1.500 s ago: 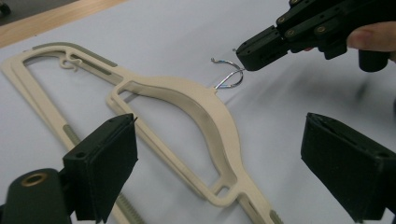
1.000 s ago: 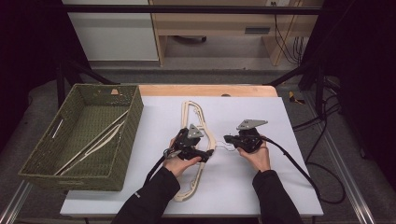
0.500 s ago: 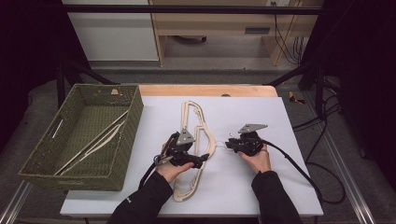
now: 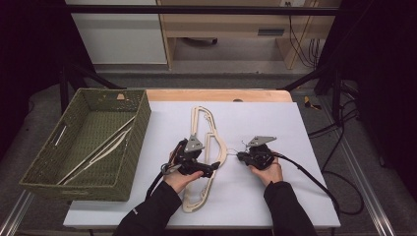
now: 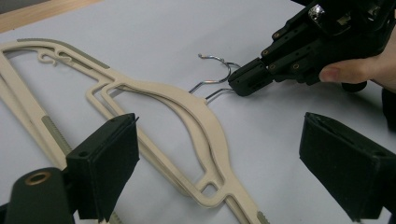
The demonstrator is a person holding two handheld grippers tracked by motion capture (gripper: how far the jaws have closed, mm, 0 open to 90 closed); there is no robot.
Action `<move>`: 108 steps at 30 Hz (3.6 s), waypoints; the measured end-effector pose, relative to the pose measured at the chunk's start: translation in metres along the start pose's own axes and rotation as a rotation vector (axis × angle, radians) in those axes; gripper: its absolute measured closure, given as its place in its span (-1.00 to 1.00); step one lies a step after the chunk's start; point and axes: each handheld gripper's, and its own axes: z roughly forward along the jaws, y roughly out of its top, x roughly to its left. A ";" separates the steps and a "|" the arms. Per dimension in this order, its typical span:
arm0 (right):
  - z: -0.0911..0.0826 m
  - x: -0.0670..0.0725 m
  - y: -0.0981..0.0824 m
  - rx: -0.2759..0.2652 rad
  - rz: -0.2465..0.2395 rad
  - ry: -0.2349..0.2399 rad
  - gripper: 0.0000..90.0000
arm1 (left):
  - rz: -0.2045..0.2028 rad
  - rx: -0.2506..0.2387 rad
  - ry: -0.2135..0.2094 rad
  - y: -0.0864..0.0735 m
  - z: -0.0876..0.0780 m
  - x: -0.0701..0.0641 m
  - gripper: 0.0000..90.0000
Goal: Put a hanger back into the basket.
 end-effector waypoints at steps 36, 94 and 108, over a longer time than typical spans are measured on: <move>-0.039 0.015 0.034 -0.021 -0.067 0.008 0.99 | 0.008 0.221 0.039 0.004 0.071 -0.011 0.38; -0.136 -0.002 -0.003 -0.428 0.171 -0.048 -0.84 | -0.050 -0.073 0.180 0.040 -0.146 0.030 0.90; -0.135 -0.002 -0.003 -0.419 0.180 -0.051 -0.87 | 0.084 -0.146 0.207 0.084 -0.228 0.054 0.90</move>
